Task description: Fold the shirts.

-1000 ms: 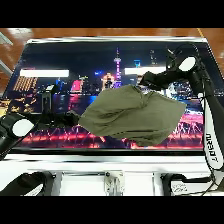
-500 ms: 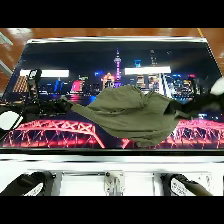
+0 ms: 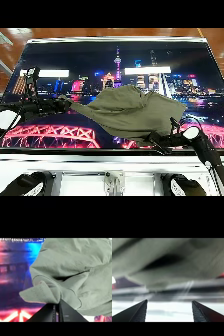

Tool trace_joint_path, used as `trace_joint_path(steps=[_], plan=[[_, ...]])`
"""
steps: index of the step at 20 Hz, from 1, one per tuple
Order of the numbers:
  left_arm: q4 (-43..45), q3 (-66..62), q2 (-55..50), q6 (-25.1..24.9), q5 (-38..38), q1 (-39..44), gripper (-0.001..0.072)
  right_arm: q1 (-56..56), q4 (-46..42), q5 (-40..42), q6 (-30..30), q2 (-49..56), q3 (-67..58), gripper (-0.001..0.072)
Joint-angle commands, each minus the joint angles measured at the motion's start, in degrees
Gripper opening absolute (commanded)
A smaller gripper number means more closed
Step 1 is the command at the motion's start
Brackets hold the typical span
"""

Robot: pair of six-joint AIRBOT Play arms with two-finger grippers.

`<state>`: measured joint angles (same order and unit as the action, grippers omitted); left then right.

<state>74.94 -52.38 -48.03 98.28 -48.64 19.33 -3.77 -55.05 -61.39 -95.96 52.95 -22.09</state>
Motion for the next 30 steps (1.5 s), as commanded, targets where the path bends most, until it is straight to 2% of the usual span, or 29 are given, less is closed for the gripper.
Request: trace_joint_path(steps=[1,4,6,7,8,9,10,13,16,19,22,23,27,30], plan=[[0.0,0.0,0.0,-0.1,0.0,0.0,0.004,4.3,1.0,12.0,-7.1,-0.6,2.1,0.0678],[0.1,0.0,0.0,-0.1,0.0,0.0,0.004,6.4,1.4,15.5,-9.4,1.7,2.1,0.0677],[0.0,0.0,0.0,-0.1,0.0,0.0,0.004,8.2,4.3,16.6,-8.8,5.9,2.1,0.0675],[0.1,0.0,0.0,-0.3,0.0,0.0,0.004,8.8,6.4,17.2,-8.2,7.6,2.1,0.0611],[0.1,0.0,0.0,-1.5,0.0,0.0,0.004,8.7,8.8,17.5,-7.2,9.0,2.0,0.0407],[0.1,0.0,0.0,-2.7,0.1,-0.1,0.004,8.5,11.0,17.9,-6.3,9.6,1.8,0.0099],[0.1,0.0,0.0,-3.6,0.1,-0.4,0.004,8.5,12.0,18.1,-4.6,9.4,0.8,0.007],[0.9,-1.3,0.2,-4.8,0.0,-4.3,0.004,8.5,9.3,13.1,6.4,5.7,-8.0,0.0069],[1.2,-10.9,2.3,-8.1,0.0,-10.0,0.0039,8.5,-1.8,5.0,13.1,-2.5,-25.5,0.0069],[1.1,-30.3,5.9,-9.2,0.0,-14.0,0.004,8.5,-15.5,1.3,12.4,-11.2,-48.5,0.0069],[1.2,-48.8,8.0,-9.1,0.0,-15.8,0.004,8.5,-29.6,1.8,6.5,-16.7,-68.6,0.0069],[1.1,-53.1,8.4,-9.1,0.0,-15.8,0.004,8.5,-31.8,0.8,5.0,-17.6,-72.7,0.0069],[1.1,-58.5,11.6,-9.1,-4.2,-15.8,0.004,8.5,-31.6,-7.4,2.1,-19.2,-78.5,0.0069],[2.0,-58.5,12.2,-9.1,-13.9,-15.8,0.004,8.5,-31.2,-16.2,1.7,-18.1,-78.5,0.0069]])
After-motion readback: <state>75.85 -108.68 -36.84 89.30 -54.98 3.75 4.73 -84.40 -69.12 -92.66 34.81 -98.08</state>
